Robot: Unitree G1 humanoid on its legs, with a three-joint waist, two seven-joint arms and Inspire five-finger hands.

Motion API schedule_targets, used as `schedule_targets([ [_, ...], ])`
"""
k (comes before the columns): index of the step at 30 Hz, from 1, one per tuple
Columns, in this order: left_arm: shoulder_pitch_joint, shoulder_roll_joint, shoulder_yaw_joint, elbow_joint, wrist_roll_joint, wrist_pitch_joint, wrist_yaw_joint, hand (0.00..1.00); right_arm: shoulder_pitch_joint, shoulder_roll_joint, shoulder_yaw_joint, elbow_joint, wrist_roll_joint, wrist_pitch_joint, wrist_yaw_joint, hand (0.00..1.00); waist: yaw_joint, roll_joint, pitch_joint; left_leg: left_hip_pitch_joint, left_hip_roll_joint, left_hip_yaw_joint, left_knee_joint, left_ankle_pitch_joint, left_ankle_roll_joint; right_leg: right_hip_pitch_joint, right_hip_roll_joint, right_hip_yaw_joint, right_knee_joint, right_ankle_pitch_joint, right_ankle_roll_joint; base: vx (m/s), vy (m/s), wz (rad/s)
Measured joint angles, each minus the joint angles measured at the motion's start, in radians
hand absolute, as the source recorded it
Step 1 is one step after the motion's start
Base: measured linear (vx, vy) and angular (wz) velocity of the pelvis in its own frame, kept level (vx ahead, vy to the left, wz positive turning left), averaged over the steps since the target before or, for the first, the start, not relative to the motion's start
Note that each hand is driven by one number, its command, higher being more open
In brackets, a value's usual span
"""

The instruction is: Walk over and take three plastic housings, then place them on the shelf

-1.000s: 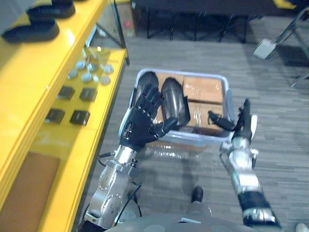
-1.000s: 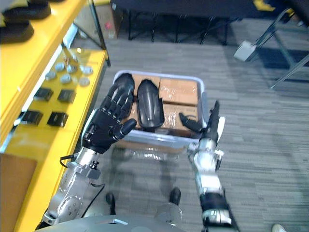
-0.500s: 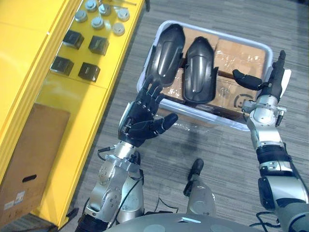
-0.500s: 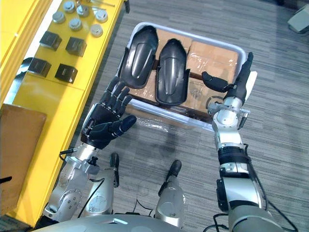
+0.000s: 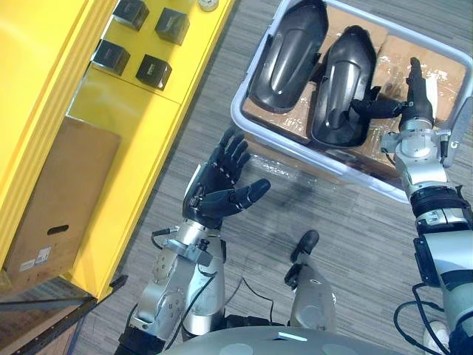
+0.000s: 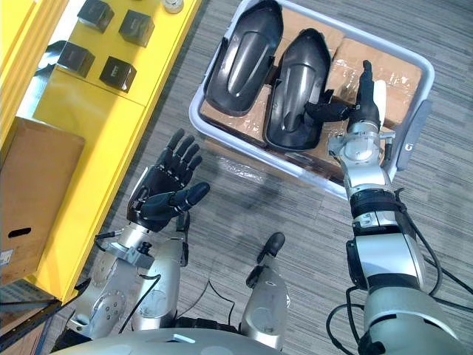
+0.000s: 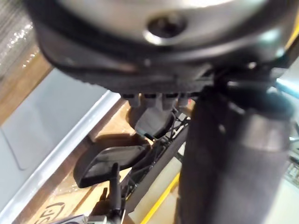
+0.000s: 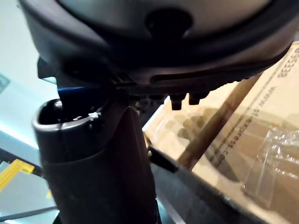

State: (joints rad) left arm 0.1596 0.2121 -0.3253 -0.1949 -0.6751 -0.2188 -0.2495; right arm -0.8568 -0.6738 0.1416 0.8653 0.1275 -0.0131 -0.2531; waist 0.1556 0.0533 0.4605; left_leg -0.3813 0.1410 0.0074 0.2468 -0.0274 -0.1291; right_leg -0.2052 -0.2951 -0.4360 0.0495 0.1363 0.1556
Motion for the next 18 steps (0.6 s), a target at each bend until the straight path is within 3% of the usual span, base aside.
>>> schedule_targets([
  [3,0.000,0.000,0.001,0.000,0.000,-0.001,0.001,1.00,-0.002,0.000,0.016,0.005,-0.001,0.037,0.036,1.00,0.006,0.000,0.000,0.006,-0.001,-0.007,-0.025,0.019,-0.001,0.000,0.000,-0.005,0.004,-0.001,-0.001,-0.03,-0.009,0.08],
  [4,0.000,0.000,0.006,0.000,0.000,-0.001,0.002,1.00,-0.002,-0.005,0.016,0.005,-0.001,0.054,0.064,0.00,0.006,0.000,0.000,0.010,-0.001,-0.012,-0.031,0.027,-0.002,0.000,-0.001,-0.007,0.016,-0.008,-0.010,-0.03,-0.012,0.10],
  [13,0.004,0.008,0.029,-0.008,0.001,0.004,0.006,1.00,0.011,-0.037,0.027,0.004,-0.045,0.151,0.157,0.00,0.008,-0.016,0.009,0.087,0.011,-0.021,-0.173,0.120,-0.011,0.000,0.003,-0.002,0.072,-0.061,-0.025,-0.07,-0.041,0.05],
  [16,0.006,0.016,0.026,-0.013,0.001,0.014,0.005,1.00,0.012,-0.037,0.023,-0.003,-0.089,0.184,0.134,0.00,0.008,-0.018,0.010,0.115,0.011,-0.015,-0.226,0.150,-0.012,0.002,0.004,0.002,0.072,-0.060,-0.024,-0.04,-0.023,0.00],
  [18,0.009,0.030,0.030,-0.023,0.000,0.024,0.005,1.00,0.020,-0.023,0.024,-0.009,-0.167,0.253,0.082,0.00,0.014,-0.020,0.010,0.140,0.011,-0.015,-0.254,0.163,-0.013,0.016,0.004,0.004,0.072,-0.060,-0.023,0.01,-0.020,0.06],
])
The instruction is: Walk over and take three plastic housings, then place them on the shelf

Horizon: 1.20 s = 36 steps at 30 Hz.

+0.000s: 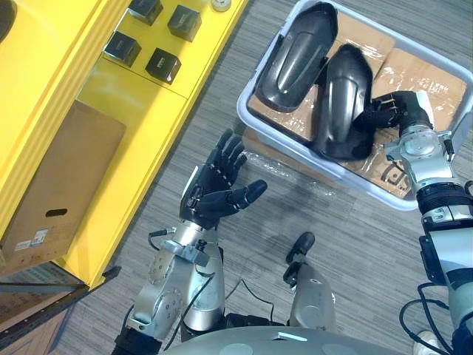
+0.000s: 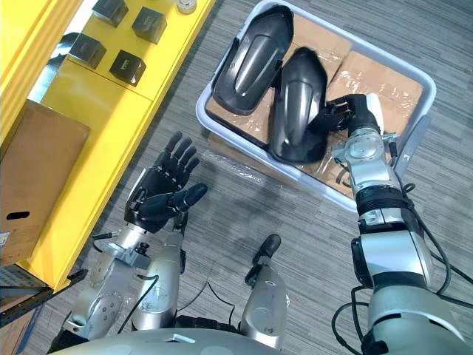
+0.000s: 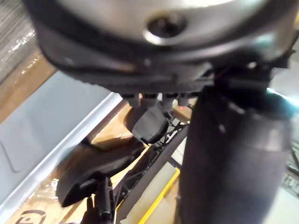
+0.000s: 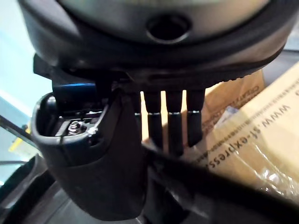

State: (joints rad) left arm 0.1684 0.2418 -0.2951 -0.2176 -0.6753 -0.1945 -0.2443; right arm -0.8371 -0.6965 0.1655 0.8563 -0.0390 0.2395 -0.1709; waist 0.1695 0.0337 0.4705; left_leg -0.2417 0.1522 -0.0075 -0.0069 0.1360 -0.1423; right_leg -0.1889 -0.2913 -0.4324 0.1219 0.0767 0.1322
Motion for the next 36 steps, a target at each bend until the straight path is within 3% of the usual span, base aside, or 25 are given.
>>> schedule_targets([
  [6,0.022,0.010,0.011,-0.066,-0.120,0.003,-0.029,1.00,0.008,0.047,-0.022,0.001,-0.118,0.170,-0.113,0.00,0.002,-0.009,-0.002,0.035,0.000,0.006,-0.059,0.028,-0.001,0.005,-0.001,0.004,0.001,0.000,0.000,0.01,-0.004,0.00],
  [16,0.064,0.008,0.110,-0.066,-0.188,0.003,-0.053,1.00,0.045,0.040,-0.119,0.046,-0.142,0.231,-0.251,0.00,-0.015,-0.009,-0.004,0.048,-0.001,0.017,-0.076,0.043,0.002,0.005,-0.003,0.016,0.001,0.002,0.003,-0.03,-0.010,-0.02],
  [19,0.071,0.008,0.108,-0.066,-0.187,0.003,-0.069,1.00,0.071,0.037,-0.158,0.049,-0.141,0.187,-0.319,0.00,-0.033,-0.009,-0.005,0.048,-0.002,0.018,-0.077,0.047,0.001,0.005,-0.003,0.020,0.000,0.004,0.007,-0.04,-0.013,-0.01],
  [23,0.062,0.000,0.103,-0.067,-0.177,0.004,-0.093,1.00,0.104,0.035,-0.197,-0.028,-0.151,0.063,-0.399,0.00,-0.065,-0.008,-0.019,0.060,-0.003,0.029,-0.077,0.048,0.002,0.019,0.001,0.027,-0.023,0.014,0.021,-0.03,-0.014,-0.07],
  [25,0.051,-0.007,0.099,-0.067,-0.176,0.017,-0.095,1.00,0.164,0.032,-0.197,-0.117,-0.187,0.008,-0.429,0.00,-0.068,-0.009,-0.053,0.059,-0.001,0.036,-0.077,0.044,0.001,0.020,0.007,0.034,-0.044,0.022,0.025,0.01,-0.013,-0.10],
  [28,0.001,-0.008,0.065,-0.067,-0.136,0.071,-0.095,1.00,0.275,0.032,-0.192,-0.292,-0.288,-0.087,-0.449,0.00,-0.069,-0.010,-0.115,0.094,0.000,0.060,-0.077,0.030,0.001,0.055,0.014,0.054,-0.080,0.036,0.027,0.06,-0.021,-0.16],
  [30,-0.013,-0.006,0.047,-0.067,-0.125,0.101,-0.095,1.00,0.310,0.035,-0.181,-0.338,-0.324,-0.113,-0.452,0.00,-0.072,-0.014,-0.149,0.094,0.001,0.064,-0.077,0.025,-0.001,0.059,0.016,0.054,-0.091,0.038,0.028,0.05,-0.019,-0.09],
  [34,-0.064,0.006,-0.043,-0.053,-0.053,0.212,-0.093,1.00,0.433,0.123,-0.136,-0.452,-0.443,-0.188,-0.453,0.00,-0.098,-0.052,-0.253,0.131,0.017,0.089,-0.077,0.004,-0.014,0.099,0.040,0.065,-0.137,0.045,0.024,0.06,-0.036,-0.15],
  [36,-0.100,0.008,-0.078,-0.016,-0.026,0.241,-0.084,1.00,0.467,0.159,-0.128,-0.473,-0.470,-0.203,-0.453,0.00,-0.105,-0.061,-0.276,0.148,0.024,0.100,-0.077,-0.003,-0.018,0.111,0.047,0.072,-0.148,0.049,0.022,0.04,-0.043,-0.22],
])
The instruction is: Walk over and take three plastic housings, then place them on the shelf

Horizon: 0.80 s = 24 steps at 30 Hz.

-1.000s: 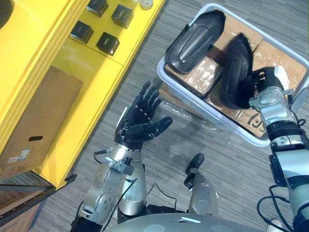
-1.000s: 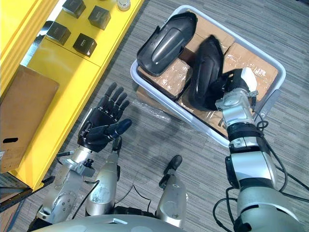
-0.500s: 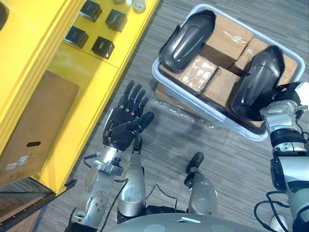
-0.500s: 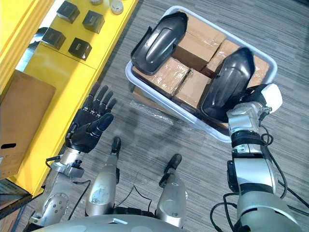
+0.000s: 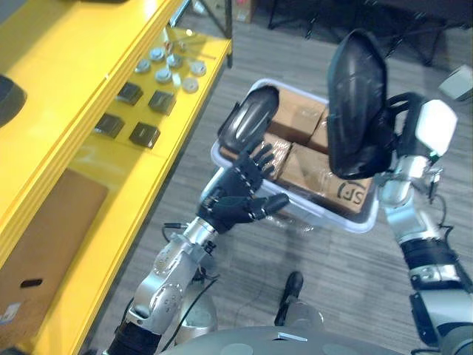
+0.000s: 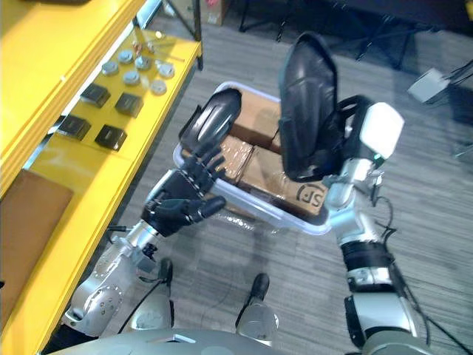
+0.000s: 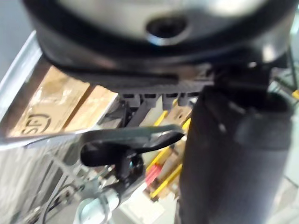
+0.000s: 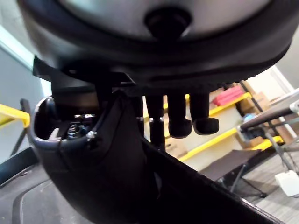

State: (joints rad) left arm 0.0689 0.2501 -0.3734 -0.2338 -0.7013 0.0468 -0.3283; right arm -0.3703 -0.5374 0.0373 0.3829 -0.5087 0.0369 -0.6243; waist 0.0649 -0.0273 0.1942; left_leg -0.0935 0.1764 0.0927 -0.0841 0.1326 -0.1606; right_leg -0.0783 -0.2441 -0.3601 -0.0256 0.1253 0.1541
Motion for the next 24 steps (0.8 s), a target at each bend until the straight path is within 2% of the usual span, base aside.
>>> schedule_targets([
  [3,-0.090,-0.016,-0.046,0.140,0.071,0.025,0.084,1.00,0.041,0.066,0.019,-0.007,-0.059,-0.025,0.001,0.00,-0.029,-0.014,-0.041,0.018,0.010,0.015,0.000,-0.006,-0.006,0.015,0.014,0.011,-0.023,0.007,-0.006,-0.01,-0.037,-0.17],
  [5,-0.119,-0.026,-0.044,0.174,0.086,0.030,0.147,1.00,0.050,0.073,0.024,-0.007,-0.074,-0.039,0.001,0.00,-0.047,-0.015,-0.044,0.021,0.011,0.021,0.000,-0.006,-0.006,0.020,0.017,0.015,-0.037,0.019,-0.006,-0.03,-0.021,-0.14],
  [9,-0.175,-0.063,-0.037,0.233,0.121,0.029,0.278,1.00,0.085,0.075,0.024,-0.018,-0.076,-0.054,0.001,0.00,-0.047,-0.015,-0.055,0.034,0.011,0.035,0.000,-0.007,-0.007,0.029,0.019,0.026,-0.051,0.029,-0.007,-0.02,-0.010,-0.09],
  [12,-0.197,-0.070,-0.030,0.279,0.123,0.023,0.331,1.00,0.089,0.115,0.024,-0.046,-0.092,-0.083,0.001,0.00,-0.054,-0.020,-0.068,0.037,0.011,0.039,0.000,-0.008,-0.007,0.028,0.019,0.033,-0.051,0.032,-0.007,0.00,-0.006,-0.03],
  [18,-0.200,-0.087,-0.019,0.333,0.101,0.021,0.344,1.00,0.093,0.167,0.081,-0.082,-0.117,-0.161,0.008,0.00,-0.057,-0.044,-0.089,0.044,0.010,0.043,0.001,-0.010,-0.006,0.031,0.018,0.037,-0.052,0.035,-0.007,0.00,-0.003,-0.01],
  [24,-0.231,-0.100,-0.029,0.366,0.027,0.022,0.344,1.00,0.122,0.202,0.156,-0.082,-0.153,-0.199,0.028,0.00,-0.048,-0.048,-0.103,0.053,0.009,0.042,0.001,-0.010,-0.006,0.042,0.017,0.036,-0.053,0.036,-0.006,0.00,0.000,0.00],
])
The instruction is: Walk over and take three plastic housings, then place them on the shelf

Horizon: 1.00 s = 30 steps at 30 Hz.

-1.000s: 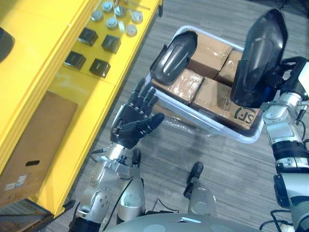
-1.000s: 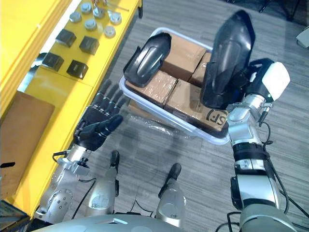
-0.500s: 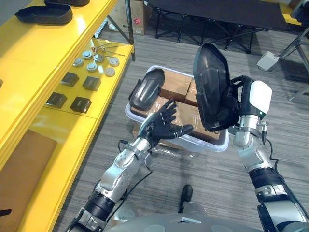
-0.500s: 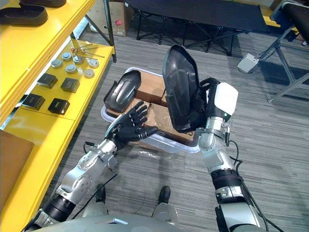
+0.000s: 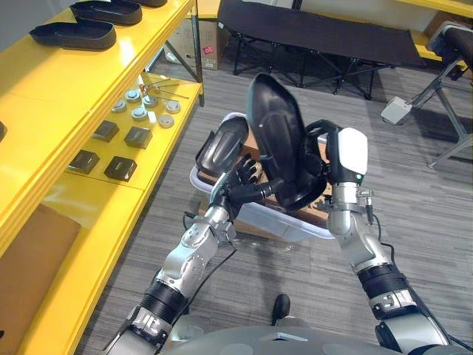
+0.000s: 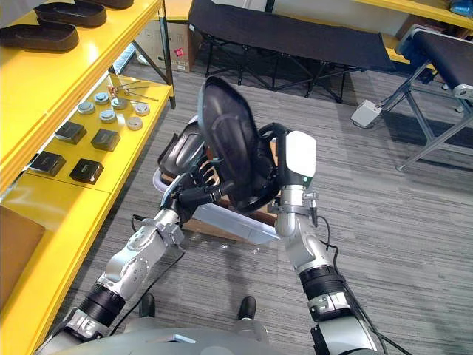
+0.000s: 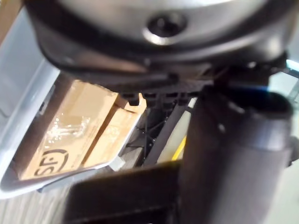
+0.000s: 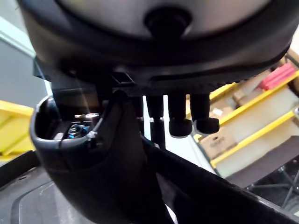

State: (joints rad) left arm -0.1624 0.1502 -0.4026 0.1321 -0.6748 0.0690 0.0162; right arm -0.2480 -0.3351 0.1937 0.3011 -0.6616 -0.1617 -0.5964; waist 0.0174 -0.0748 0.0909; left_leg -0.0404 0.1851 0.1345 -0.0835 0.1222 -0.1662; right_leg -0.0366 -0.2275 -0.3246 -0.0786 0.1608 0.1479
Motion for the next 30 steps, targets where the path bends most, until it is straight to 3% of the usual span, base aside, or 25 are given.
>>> schedule_targets([
  [8,-0.004,-0.035,-0.038,0.030,-0.111,0.001,-0.011,1.00,0.013,0.039,0.067,0.002,0.000,-0.001,0.031,0.00,0.005,0.010,-0.015,0.006,-0.001,-0.001,0.000,0.000,0.000,0.005,-0.001,-0.001,0.000,0.000,0.001,0.00,0.000,0.00],
  [9,-0.008,-0.035,-0.045,0.030,-0.117,0.001,-0.012,0.00,0.015,0.039,0.078,0.002,-0.001,-0.001,0.033,0.00,0.006,0.010,-0.015,0.006,-0.001,-0.001,0.000,0.000,0.000,0.005,-0.001,-0.001,0.000,0.000,0.001,0.00,0.000,0.00],
  [17,-0.011,-0.035,-0.053,0.036,-0.122,0.001,-0.002,0.00,0.022,0.060,0.085,0.020,0.000,-0.003,0.020,0.00,0.008,0.025,-0.032,0.005,-0.002,-0.003,0.000,0.000,0.000,0.008,-0.002,-0.008,0.000,0.001,0.001,0.00,0.000,0.00],
  [24,-0.013,-0.034,-0.026,0.139,-0.226,0.004,0.053,0.00,0.040,0.078,0.121,0.014,0.001,-0.052,-0.014,0.00,0.007,0.023,-0.050,0.008,-0.002,-0.005,0.000,-0.001,0.001,0.011,-0.003,-0.014,-0.001,0.001,0.001,0.00,0.000,0.00],
  [30,-0.013,-0.035,-0.031,0.138,-0.261,-0.029,0.070,0.00,0.042,0.093,0.128,0.014,0.002,-0.060,-0.021,0.00,0.008,0.021,-0.052,0.011,-0.002,-0.009,0.000,-0.004,0.005,0.018,-0.004,-0.021,-0.001,0.000,0.002,0.00,0.000,0.01],
])
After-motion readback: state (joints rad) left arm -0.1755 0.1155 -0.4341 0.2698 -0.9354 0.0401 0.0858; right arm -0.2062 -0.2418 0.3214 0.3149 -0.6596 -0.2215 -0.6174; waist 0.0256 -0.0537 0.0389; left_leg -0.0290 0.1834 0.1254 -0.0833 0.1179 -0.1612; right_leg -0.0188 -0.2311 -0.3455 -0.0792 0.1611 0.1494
